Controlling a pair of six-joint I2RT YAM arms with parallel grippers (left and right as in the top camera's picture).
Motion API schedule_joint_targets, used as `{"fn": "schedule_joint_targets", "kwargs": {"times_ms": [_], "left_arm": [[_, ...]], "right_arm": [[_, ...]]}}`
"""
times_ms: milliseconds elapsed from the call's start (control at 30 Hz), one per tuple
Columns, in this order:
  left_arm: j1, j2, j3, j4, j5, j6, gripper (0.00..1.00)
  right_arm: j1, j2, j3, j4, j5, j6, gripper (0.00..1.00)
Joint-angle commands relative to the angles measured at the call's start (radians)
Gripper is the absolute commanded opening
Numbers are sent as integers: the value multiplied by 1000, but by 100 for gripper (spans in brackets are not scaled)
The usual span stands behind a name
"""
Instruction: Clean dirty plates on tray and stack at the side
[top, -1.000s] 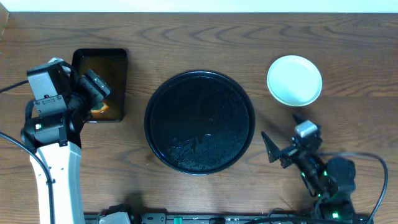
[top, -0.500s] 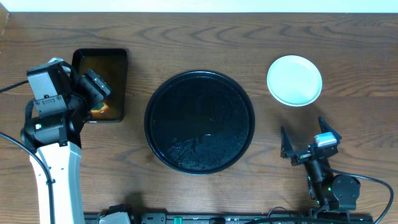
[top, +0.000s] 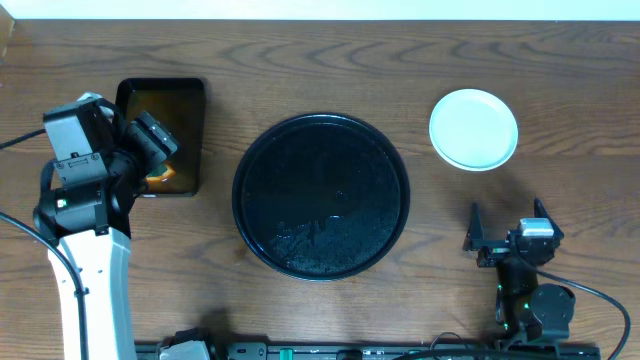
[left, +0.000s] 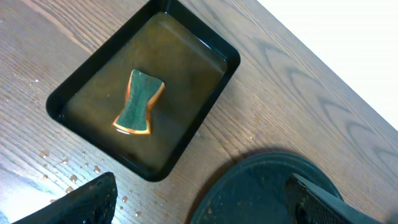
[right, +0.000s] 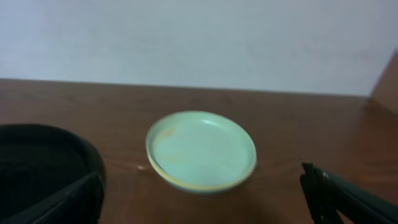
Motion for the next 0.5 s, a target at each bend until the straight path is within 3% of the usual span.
{"fn": "schedule_joint_targets", "kwargs": {"times_ms": [0, 467], "left_arm": [[3, 0, 3, -3, 6, -5, 86], [3, 0, 3, -3, 6, -5, 86]], "right_arm": [[-5, -10, -3, -8, 46, 7, 99], [-5, -10, -3, -8, 41, -16, 99]]}}
